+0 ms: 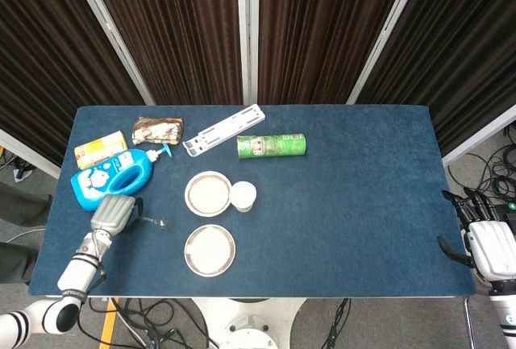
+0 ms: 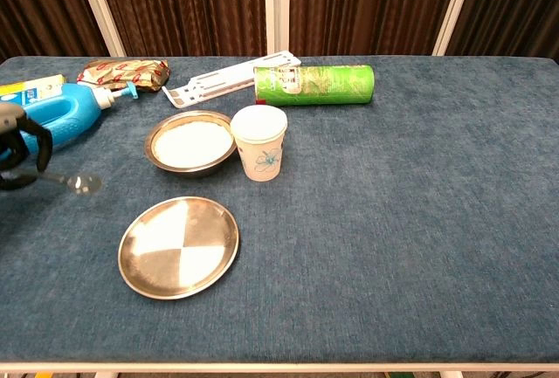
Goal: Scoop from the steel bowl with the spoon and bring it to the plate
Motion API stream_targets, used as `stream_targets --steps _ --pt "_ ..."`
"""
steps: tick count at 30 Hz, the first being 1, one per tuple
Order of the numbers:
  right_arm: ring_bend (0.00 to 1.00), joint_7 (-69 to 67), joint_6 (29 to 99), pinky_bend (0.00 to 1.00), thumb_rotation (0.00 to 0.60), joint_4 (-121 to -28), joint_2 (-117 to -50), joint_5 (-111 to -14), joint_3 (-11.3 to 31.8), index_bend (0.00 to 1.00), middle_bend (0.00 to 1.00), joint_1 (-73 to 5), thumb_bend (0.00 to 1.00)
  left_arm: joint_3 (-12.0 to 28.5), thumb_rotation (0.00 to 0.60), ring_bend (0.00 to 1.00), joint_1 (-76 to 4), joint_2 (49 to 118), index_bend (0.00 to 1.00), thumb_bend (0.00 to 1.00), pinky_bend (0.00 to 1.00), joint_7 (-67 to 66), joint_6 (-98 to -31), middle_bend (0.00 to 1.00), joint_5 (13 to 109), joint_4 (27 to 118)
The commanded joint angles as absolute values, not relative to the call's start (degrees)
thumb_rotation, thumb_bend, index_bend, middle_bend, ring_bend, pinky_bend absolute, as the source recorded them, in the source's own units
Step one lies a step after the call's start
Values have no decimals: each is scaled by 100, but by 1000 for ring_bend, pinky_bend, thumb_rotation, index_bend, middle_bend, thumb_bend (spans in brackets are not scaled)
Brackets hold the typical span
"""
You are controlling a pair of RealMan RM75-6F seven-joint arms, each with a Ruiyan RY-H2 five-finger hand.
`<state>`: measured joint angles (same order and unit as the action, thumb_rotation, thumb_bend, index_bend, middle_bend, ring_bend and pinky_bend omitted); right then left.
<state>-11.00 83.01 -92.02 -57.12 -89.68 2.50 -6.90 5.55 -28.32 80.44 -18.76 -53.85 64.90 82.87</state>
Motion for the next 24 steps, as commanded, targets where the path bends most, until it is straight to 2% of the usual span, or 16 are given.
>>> stream_targets --steps 1,10,24 --pt "0 -1110 8302 8 600 -9193 -5713 -8993 245 95 187 -700 218 806 600 890 -3140 7766 634 446 1000 -2291 -5237 940 6141 8561" --pt "0 -1088 8398 8 600 -9221 -5578 -9048 288 95 187 -710 218 1129 600 891 -3982 8019 635 442 1000 -3658 -5202 940 5056 8423" --pt "0 -1114 8457 8 600 -9278 -5487 -9006 275 95 193 -645 218 921 600 898 -4868 9030 641 434 1000 -6006 -6299 944 4563 8023"
